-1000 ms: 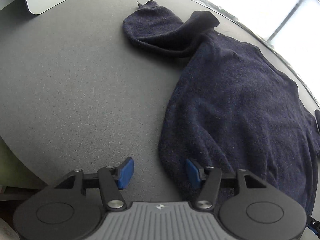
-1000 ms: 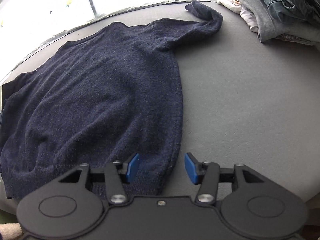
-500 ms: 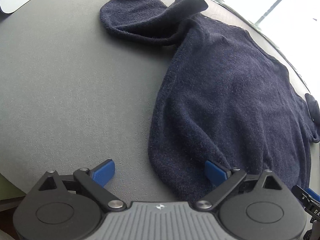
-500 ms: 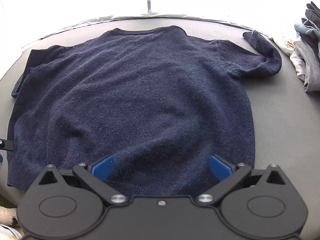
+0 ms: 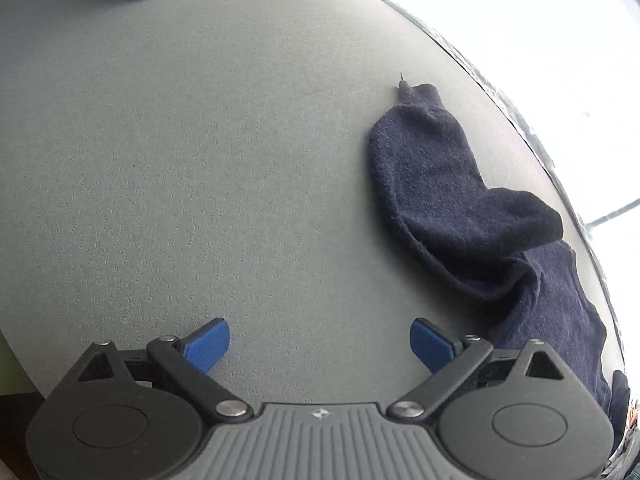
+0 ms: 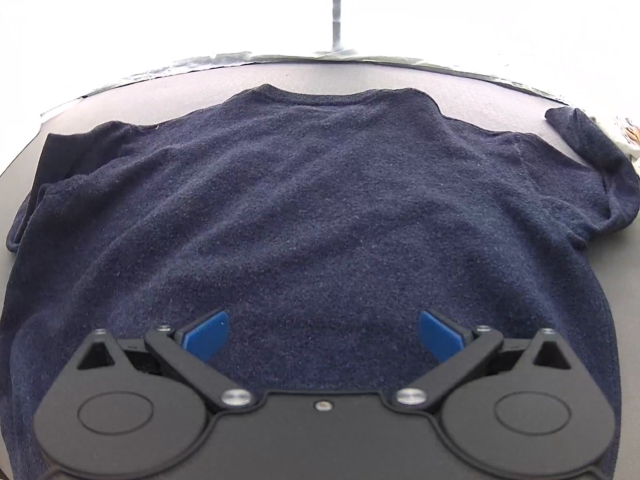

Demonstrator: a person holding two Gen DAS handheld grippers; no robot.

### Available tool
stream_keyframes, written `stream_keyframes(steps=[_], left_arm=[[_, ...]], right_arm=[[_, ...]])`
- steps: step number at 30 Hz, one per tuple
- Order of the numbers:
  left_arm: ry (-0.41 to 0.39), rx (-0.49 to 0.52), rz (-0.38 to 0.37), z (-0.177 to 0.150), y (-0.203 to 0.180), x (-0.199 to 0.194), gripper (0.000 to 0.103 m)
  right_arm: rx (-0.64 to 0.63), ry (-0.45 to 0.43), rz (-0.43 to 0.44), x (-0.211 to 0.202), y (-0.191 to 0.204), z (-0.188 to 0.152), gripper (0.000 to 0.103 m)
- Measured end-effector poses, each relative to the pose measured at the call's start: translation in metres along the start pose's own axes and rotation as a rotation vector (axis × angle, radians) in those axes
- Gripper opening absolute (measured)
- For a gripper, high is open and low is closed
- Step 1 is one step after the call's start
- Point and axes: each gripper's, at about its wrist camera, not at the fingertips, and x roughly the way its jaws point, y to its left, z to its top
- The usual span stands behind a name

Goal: Fold clothes
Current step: 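Grasp the sleeve cuff with the left gripper and pull it straight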

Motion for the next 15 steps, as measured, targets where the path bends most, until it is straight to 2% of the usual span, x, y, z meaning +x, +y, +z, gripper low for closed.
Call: stream_keyframes(steps=[2, 5, 7, 10, 15], left_arm=[[-0.027, -0.046, -0.005, 0.018, 0.001, 0.006, 0.097], [-0.057, -0.037, -0.009, 0.048, -0.009, 0.022, 0.097], [-0.070, -0.020, -0.011, 0.067, -0.018, 0.033, 0.097], [-0.071, 0.071, -0.005, 0.094, -0.042, 0.050, 0.097], [-0.084, 0.325, 0.024, 0.131, -0.086, 0.082, 0.097]], right_arm=[[0.030, -0.053, -0.030, 0.013, -0.002, 0.003, 0.103], [0.060, -0.028, -0.080, 0.040, -0.006, 0.004, 0.103], [0.055, -0.056, -0.103, 0.046, -0.004, 0.004, 0.103], [0.067, -0.078, -0.118, 0.050, -0.004, 0.005, 0.103], [0.073, -0.113, -0.126, 0.047, -0.002, -0.002, 0.103]])
